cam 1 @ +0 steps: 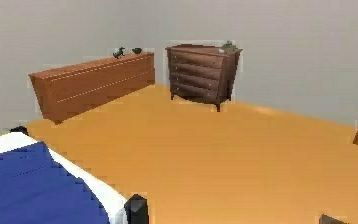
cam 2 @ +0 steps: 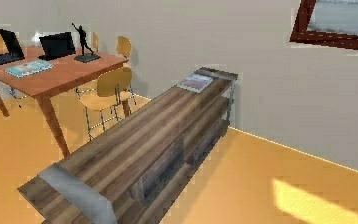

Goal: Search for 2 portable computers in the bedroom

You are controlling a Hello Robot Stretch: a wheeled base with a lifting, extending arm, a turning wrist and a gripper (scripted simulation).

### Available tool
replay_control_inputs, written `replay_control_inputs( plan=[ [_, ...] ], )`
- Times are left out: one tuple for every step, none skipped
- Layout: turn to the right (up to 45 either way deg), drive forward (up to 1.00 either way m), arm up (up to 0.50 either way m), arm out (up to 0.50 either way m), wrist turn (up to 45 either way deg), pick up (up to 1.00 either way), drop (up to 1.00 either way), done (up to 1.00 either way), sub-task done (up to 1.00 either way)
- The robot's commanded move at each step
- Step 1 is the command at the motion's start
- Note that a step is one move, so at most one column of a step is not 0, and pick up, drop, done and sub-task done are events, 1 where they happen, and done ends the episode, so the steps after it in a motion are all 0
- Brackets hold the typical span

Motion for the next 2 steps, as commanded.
replay_control_inputs(
  plan=[
    [0.0, 0.40, 0.00, 0.00, 0.0, 0.00, 0.00, 0.00, 0.00],
    [27.0, 0.00, 0.00, 0.00, 0.0, 0.00, 0.00, 0.00, 0.00]
  ],
)
